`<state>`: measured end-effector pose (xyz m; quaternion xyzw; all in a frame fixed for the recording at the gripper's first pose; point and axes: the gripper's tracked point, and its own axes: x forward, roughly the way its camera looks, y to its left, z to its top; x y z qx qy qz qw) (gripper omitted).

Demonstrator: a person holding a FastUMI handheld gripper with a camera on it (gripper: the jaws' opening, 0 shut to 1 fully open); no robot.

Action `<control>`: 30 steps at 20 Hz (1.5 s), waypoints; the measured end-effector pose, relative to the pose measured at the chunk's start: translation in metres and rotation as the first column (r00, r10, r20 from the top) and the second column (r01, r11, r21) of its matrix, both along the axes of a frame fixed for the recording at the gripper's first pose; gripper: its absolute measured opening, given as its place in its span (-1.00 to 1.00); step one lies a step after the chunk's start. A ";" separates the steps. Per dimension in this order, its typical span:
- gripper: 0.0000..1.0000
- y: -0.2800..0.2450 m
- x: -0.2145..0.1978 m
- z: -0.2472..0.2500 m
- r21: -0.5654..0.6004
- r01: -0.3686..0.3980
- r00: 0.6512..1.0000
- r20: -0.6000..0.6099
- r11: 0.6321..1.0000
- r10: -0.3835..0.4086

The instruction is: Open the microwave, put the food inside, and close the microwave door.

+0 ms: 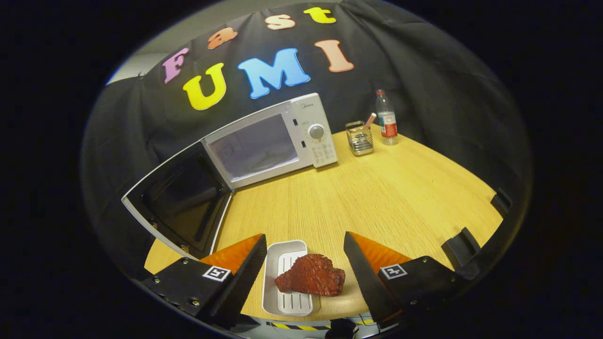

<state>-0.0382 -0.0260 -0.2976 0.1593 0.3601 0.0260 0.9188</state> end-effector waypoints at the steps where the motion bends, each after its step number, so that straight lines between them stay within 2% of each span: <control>1: 0.99 -0.002 -0.002 -0.008 0.022 0.011 1.000 -0.025 1.000 -0.011; 3: 0.95 -0.002 -0.008 -0.017 0.066 0.025 0.997 -0.072 0.998 -0.020; 6: 0.73 0.002 -0.019 -0.028 0.131 0.042 0.991 -0.134 0.990 -0.024; 7: 0.73 0.004 -0.022 -0.031 0.156 0.043 0.987 -0.157 0.987 -0.019; 10: -0.02 0.006 -0.026 -0.033 0.184 0.055 0.983 -0.180 0.981 -0.021; 11: -0.02 0.009 -0.027 -0.033 0.190 0.042 0.982 -0.187 0.981 -0.006; 13: -0.31 0.013 -0.031 -0.029 0.204 0.027 0.985 -0.174 0.978 0.009; 14: -0.35 0.014 -0.028 -0.018 0.229 0.031 0.988 -0.153 0.973 0.004; 15: -0.51 0.020 -0.024 -0.016 0.249 0.025 0.990 -0.143 0.968 0.012; 16: -0.77 0.018 -0.025 -0.005 0.244 0.025 0.991 -0.132 0.969 0.007; 20: -0.78 0.027 -0.015 0.003 0.190 -0.059 0.989 -0.120 0.980 0.083; 24: -0.78 0.031 0.009 0.028 0.177 -0.077 0.993 -0.074 0.981 0.092; 30: -0.78 0.056 0.069 0.072 0.235 -0.116 0.993 0.023 0.965 0.114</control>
